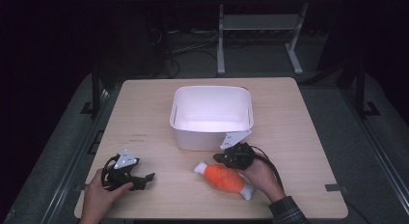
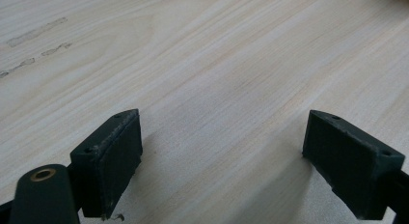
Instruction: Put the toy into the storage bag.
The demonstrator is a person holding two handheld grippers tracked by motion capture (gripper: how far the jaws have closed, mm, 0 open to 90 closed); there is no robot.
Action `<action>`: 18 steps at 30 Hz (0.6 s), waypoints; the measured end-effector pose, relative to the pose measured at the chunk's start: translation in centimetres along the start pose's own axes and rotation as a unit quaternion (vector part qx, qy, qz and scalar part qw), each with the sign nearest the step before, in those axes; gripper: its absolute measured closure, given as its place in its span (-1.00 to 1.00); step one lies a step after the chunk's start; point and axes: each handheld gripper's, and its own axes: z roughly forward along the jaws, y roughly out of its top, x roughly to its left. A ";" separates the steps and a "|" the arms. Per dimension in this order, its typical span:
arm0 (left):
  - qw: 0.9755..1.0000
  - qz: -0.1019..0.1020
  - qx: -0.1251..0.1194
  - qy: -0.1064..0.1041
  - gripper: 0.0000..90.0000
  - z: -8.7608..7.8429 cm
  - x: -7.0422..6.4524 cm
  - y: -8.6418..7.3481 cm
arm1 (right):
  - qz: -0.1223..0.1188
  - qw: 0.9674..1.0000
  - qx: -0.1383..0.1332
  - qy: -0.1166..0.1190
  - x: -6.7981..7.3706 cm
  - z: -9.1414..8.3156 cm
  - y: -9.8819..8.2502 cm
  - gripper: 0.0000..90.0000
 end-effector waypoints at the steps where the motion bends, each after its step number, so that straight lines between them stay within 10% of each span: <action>1: 1.000 0.000 -0.001 0.000 -0.71 0.0 0.0 0.0 | 0.007 1.000 0.000 -0.003 -0.2 -0.6 -0.4 0.92; 9: 1.000 0.000 -0.002 0.000 -0.71 0.0 0.0 0.0 | 0.041 0.999 -0.005 -0.005 -0.7 -3.0 -1.9 0.66; 18: 1.000 0.002 -0.001 0.000 -0.71 0.0 0.0 0.0 | 0.081 0.997 0.002 0.005 -0.2 -4.6 -3.8 -0.12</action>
